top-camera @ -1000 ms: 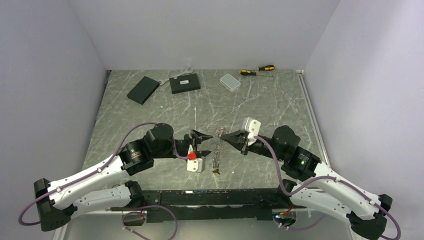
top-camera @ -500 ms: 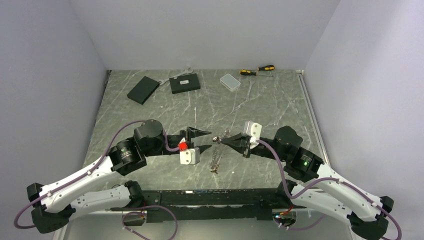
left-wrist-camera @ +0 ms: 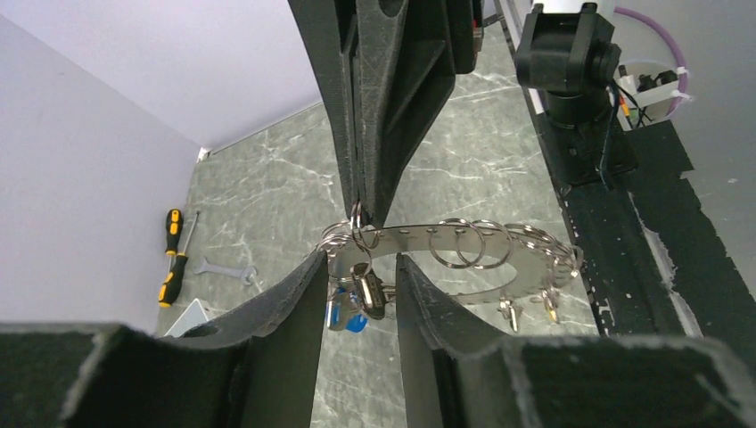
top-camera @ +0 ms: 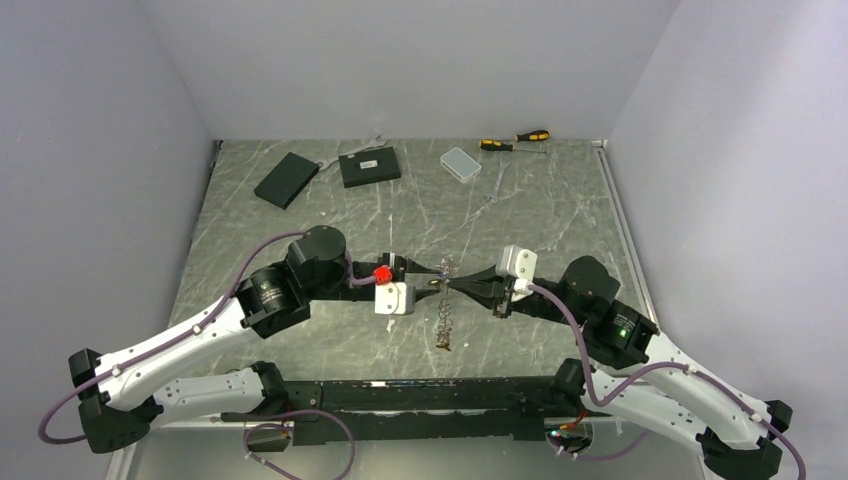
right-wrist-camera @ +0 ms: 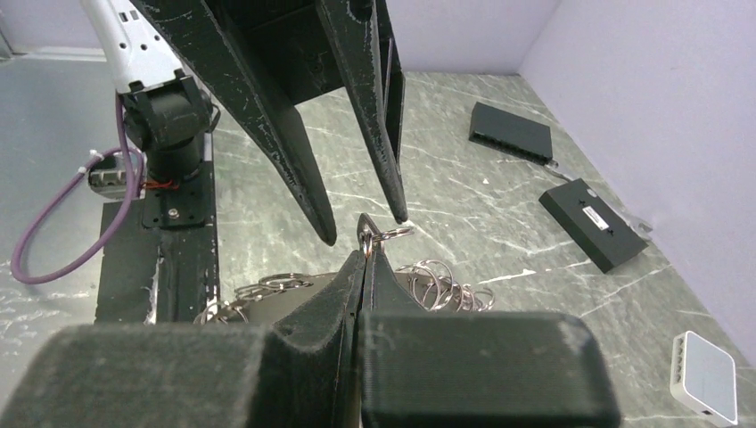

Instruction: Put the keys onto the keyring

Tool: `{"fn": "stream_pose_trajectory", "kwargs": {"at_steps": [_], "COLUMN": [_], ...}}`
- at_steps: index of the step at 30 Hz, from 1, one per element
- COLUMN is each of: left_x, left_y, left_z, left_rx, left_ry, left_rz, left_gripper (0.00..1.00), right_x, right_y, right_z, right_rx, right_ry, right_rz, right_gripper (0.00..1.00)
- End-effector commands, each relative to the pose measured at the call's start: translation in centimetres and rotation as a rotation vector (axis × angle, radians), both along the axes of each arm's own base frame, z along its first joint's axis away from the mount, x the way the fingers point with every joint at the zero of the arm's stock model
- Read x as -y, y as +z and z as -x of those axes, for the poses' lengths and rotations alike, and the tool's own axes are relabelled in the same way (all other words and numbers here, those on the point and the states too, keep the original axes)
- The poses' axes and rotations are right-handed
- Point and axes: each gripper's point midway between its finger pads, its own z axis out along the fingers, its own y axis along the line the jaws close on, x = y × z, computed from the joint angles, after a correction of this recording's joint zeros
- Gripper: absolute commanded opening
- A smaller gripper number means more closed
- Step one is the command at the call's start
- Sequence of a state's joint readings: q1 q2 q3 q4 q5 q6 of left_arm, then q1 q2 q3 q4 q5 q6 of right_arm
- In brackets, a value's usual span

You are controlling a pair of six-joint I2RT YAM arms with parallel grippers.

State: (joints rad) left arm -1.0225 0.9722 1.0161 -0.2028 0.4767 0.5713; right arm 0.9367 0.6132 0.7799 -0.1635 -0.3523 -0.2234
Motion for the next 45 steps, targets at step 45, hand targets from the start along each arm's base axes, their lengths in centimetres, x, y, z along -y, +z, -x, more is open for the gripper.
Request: {"fn": "stream_pose_trajectory", "kwargs": {"at_steps": [45], "left_x": [1.4], "left_y": [0.2], "left_z": [-2.0], "left_rx": [-0.097], "left_ry": [0.081], "left_rz": [-0.098], "left_gripper": [0.0], "right_x": [0.3], "right_y": [3.6], "right_z": [0.1], "right_rx": [0.097], "right_ry": [0.01], "right_rz": [0.008], "right_gripper": [0.37]}}
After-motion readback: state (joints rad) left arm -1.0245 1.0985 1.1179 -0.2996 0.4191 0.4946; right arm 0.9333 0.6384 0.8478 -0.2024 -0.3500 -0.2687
